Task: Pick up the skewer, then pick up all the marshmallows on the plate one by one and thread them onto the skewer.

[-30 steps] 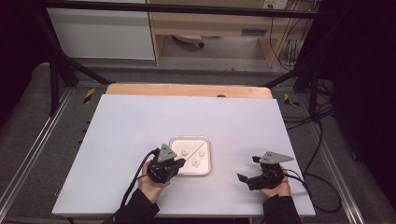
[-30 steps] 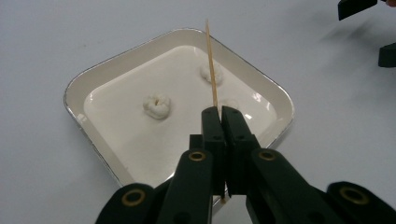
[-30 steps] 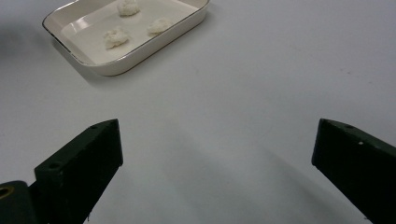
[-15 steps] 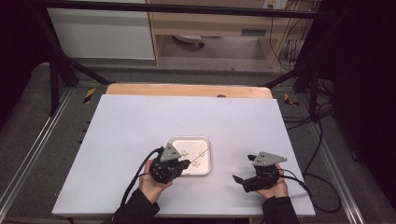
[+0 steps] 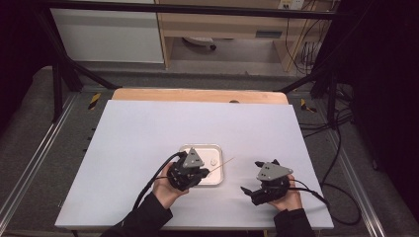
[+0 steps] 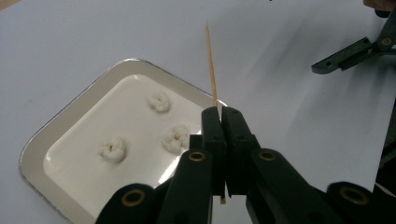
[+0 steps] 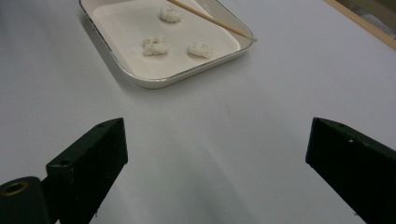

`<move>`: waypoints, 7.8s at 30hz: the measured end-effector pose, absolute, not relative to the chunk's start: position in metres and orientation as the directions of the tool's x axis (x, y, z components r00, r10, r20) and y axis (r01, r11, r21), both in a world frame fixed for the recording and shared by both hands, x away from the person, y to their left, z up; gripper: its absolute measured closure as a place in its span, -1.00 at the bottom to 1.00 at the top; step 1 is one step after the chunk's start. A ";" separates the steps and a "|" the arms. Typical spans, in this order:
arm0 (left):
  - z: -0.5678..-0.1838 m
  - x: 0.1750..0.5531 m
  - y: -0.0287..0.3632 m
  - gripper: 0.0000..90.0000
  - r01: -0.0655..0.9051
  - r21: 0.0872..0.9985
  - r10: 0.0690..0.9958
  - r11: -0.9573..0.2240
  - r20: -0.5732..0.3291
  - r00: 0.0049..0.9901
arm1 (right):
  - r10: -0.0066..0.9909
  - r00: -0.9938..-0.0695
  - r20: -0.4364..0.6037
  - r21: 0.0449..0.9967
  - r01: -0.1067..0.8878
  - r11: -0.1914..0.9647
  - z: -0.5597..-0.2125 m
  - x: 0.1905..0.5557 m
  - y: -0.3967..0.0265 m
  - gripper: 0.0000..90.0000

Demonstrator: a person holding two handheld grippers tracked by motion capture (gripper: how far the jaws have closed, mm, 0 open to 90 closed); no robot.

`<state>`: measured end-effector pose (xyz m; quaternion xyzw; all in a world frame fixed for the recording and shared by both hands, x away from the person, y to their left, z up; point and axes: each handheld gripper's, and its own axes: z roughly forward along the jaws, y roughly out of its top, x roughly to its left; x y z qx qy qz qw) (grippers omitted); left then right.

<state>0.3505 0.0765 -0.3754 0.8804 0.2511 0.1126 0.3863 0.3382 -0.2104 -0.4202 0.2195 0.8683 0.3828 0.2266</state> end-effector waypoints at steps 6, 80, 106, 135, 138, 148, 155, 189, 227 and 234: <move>-0.376 0.353 0.063 0.98 0.330 0.714 0.480 -0.618 0.010 0.877 | 0.507 -0.807 -0.303 0.721 0.154 0.675 -0.420 0.336 -0.206 -0.75; -0.387 0.363 0.006 0.40 0.268 0.489 0.342 -0.830 0.066 0.938 | -0.043 -0.782 -0.622 0.265 -0.262 0.928 -0.429 0.329 -0.180 0.98; -0.399 0.358 -0.008 0.97 0.204 0.377 0.251 -0.903 0.080 0.965 | -0.075 -0.779 -0.622 0.231 -0.274 0.934 -0.427 0.329 -0.175 0.94; -0.404 0.348 0.094 0.97 0.339 0.637 0.486 -0.692 0.064 0.872 | 0.589 -0.778 -0.218 0.749 0.254 0.612 -0.426 0.346 -0.229 -0.49; -0.407 0.344 0.109 0.97 0.357 0.675 0.526 -0.646 0.054 0.849 | 0.621 -0.767 -0.163 0.756 0.307 0.578 -0.427 0.348 -0.231 -0.57; -0.413 0.332 0.142 0.97 0.384 0.769 0.623 -0.512 0.023 0.782 | 0.695 -0.719 0.022 0.784 0.443 0.434 -0.427 0.356 -0.221 -0.82; -0.418 0.329 0.154 0.97 0.391 0.795 0.636 -0.463 -0.008 0.771 | 0.707 -0.705 0.059 0.780 0.474 0.408 -0.421 0.367 -0.201 -0.90; -0.426 0.327 0.169 0.96 0.414 0.831 0.677 -0.371 -0.063 0.733 | 0.652 -0.756 0.068 0.782 0.446 0.435 -0.423 0.420 -0.123 -0.49; -0.429 0.328 0.165 0.96 0.416 0.829 0.668 -0.374 -0.070 0.741 | 0.601 -0.797 0.059 0.730 0.445 0.518 -0.446 0.435 -0.114 0.56; -0.428 0.327 0.165 0.96 0.408 0.836 0.668 -0.368 -0.068 0.741 | 0.599 -0.785 0.158 0.772 0.476 0.421 -0.426 0.430 -0.121 0.56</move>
